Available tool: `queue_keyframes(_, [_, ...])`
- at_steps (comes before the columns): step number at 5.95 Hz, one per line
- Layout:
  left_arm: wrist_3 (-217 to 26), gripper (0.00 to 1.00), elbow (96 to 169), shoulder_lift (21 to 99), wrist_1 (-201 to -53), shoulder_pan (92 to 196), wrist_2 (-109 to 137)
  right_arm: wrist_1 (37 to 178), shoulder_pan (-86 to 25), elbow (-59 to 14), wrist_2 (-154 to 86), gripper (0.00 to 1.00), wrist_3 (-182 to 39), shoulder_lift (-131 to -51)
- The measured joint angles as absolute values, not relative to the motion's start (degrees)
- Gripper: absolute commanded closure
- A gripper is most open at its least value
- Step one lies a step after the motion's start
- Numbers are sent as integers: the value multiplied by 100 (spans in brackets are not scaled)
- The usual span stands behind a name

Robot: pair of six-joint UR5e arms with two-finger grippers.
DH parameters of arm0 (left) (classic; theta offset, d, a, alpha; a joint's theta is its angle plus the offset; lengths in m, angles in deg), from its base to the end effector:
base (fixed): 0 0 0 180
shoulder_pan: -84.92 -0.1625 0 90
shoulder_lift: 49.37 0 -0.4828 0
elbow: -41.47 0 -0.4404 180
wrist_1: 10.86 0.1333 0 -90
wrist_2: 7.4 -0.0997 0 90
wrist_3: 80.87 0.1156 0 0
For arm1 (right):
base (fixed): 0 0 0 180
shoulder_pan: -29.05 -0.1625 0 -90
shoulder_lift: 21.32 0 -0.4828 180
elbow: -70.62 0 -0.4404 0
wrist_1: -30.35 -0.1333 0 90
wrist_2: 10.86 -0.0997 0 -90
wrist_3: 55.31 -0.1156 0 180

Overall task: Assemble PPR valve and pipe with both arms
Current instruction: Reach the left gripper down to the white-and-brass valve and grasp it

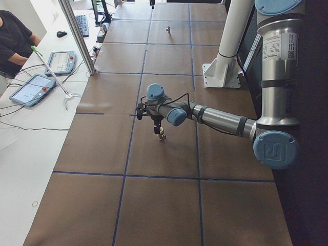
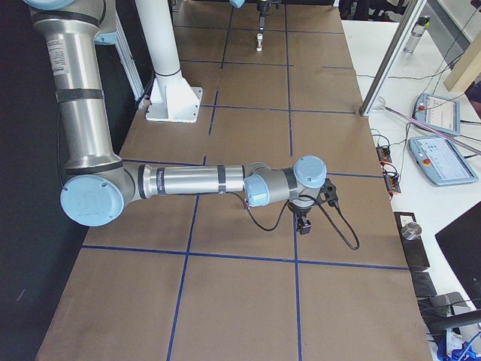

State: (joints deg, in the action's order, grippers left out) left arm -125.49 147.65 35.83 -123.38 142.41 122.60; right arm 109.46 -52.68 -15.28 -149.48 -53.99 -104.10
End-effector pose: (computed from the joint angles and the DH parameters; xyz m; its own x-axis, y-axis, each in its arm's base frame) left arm 0.2316 -0.4732 0.5746 0.6360 0.0166 -0.7715 0.0009 0.9998 0.0222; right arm -0.0425 -0.6160 0.6675 0.6247 -0.2969 0.7223 0.1540 0.9536 0.2588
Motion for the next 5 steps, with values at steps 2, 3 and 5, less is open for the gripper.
queue_keyframes(2, [-12624, 6, 14733, 3561, -12332, 13997, 11945, 10945, -5261, -1514, -14947, 0, -5399, -10415])
queue_keyframes(3, [-12614, 15, 14688, 3561, -12329, 13975, 11888, 10945, -5261, -1514, -14947, 0, -5399, -10418])
queue_keyframes(5, [-12583, 64, 14637, 3562, -12327, 13968, 11857, 10945, -5260, -1522, -14947, 0, -5399, -10420])
